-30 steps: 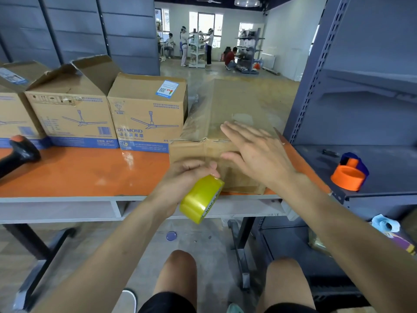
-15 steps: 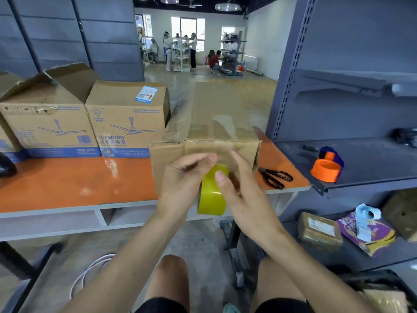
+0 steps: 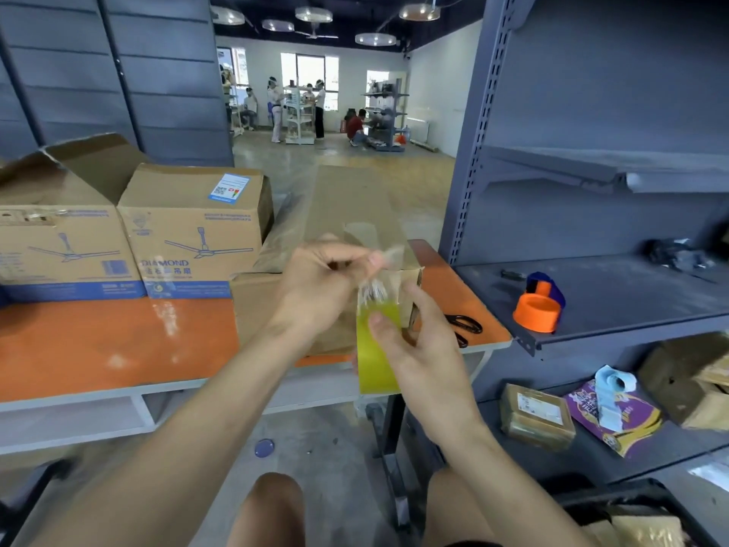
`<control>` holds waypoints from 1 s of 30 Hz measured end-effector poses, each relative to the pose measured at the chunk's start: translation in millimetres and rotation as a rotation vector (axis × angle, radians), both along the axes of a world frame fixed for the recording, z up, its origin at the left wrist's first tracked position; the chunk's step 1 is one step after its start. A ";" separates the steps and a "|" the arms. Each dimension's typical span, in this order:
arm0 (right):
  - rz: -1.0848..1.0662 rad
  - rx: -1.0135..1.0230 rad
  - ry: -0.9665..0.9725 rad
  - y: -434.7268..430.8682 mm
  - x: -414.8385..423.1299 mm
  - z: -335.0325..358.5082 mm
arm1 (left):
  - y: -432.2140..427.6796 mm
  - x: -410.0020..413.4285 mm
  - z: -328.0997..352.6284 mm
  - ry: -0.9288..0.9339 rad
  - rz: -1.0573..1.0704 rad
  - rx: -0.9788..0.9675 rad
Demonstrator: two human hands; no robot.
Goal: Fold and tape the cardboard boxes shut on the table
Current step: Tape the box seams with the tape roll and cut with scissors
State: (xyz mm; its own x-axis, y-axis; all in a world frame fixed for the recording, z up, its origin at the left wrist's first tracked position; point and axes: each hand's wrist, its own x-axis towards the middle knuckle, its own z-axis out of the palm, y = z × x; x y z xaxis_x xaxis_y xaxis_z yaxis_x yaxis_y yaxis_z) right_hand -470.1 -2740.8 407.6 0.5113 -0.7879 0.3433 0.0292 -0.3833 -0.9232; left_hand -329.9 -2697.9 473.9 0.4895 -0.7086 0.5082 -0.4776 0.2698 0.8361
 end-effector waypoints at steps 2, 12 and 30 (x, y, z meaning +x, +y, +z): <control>0.008 0.111 -0.043 2.5 3.5 -1.4 | -5.5 4.4 9.2 -0.042 -0.006 -0.014; -0.088 0.056 -0.052 -1.3 22.2 3.9 | -21.5 63.3 29.0 -0.229 -0.035 0.163; -0.077 0.151 -0.064 -4.6 38.5 1.0 | -40.2 70.0 13.1 -0.613 0.268 0.254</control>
State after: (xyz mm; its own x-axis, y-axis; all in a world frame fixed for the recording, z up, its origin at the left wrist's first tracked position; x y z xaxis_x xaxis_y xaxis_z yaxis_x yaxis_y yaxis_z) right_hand -431.6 -2745.4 408.6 0.4279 -0.8691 0.2482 0.0660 -0.2438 -0.9676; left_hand -259.8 -2738.1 487.0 0.3422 -0.7371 0.5828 -0.9044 -0.0901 0.4171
